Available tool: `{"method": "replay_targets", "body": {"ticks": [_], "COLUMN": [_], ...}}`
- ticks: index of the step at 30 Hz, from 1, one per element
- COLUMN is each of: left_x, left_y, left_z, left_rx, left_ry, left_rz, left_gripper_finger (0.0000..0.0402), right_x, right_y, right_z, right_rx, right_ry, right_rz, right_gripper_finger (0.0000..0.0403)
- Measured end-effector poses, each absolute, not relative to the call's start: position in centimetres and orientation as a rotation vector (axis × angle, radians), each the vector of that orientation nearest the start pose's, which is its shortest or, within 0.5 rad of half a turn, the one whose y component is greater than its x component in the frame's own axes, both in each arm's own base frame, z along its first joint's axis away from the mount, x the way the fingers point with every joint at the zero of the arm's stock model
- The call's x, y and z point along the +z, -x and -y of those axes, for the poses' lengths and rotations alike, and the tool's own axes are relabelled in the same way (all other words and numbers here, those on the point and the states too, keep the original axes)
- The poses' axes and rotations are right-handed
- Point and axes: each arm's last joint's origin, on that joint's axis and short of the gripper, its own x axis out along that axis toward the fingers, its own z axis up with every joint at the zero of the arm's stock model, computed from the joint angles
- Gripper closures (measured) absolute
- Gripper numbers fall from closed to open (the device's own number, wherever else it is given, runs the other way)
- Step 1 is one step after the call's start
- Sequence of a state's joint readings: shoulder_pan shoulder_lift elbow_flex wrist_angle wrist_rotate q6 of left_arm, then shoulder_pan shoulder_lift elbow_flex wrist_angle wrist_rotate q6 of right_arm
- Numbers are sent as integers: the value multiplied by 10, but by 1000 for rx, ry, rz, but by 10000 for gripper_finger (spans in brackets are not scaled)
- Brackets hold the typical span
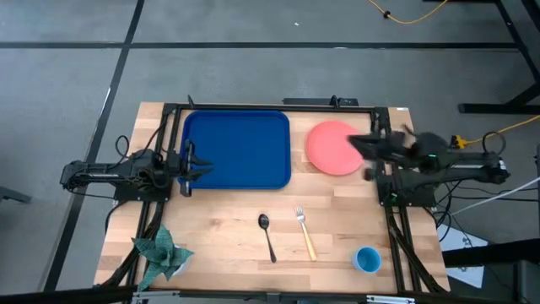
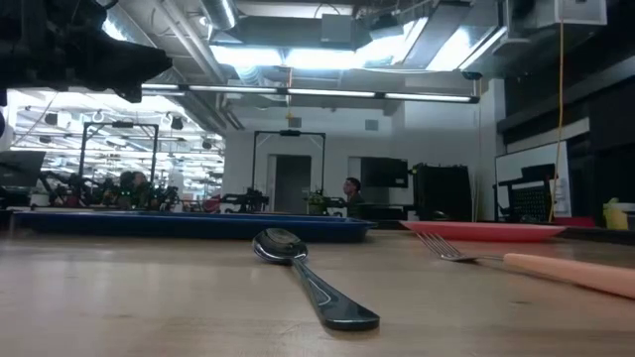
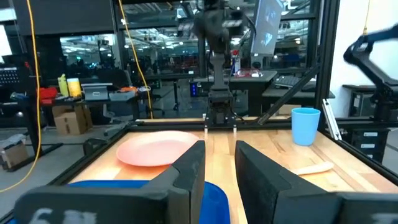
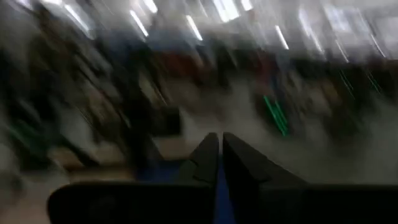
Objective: Pick and place plate/cup/fork/spoon on tray
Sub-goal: Put the pink plate on the serving tray
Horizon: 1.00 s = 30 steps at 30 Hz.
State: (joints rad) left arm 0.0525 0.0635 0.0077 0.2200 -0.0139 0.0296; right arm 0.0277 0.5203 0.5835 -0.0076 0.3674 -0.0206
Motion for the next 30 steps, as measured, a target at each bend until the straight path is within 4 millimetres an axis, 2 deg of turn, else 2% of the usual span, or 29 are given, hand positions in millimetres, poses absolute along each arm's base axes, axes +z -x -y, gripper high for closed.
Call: {"method": "replay_targets", "body": {"ticks": [2,4,9,18,23,26,30], "left_x": [181,180,180,180,180,180,180], "left_y": [-100,-100,-100,-100,-100,-100,-100], "left_z": [-6,-6,-7,-7,-7,-7,-7], "left_rx": [68,69,111,125,125,125,125], "left_ry": [-25,-12,-7,18,18,19,19], "left_rz": [151,144,138,139,139,139,139], "left_gripper_finger": [321,321,321,321,321,321,321], "right_x": [304,293,266,252,246,243,243], "right_y": [-132,-136,-147,-168,-169,-168,-169], "right_z": [10,11,9,9,8,8,3], "right_rx": [-486,-553,-574,-575,-583,-582,-473], "right_ry": [-97,-173,-199,-181,-165,-227,-297], "right_rz": [-194,-362,-609,-679,-739,-760,-776], "right_gripper_finger": [373,373,373,373,373,373,373]}}
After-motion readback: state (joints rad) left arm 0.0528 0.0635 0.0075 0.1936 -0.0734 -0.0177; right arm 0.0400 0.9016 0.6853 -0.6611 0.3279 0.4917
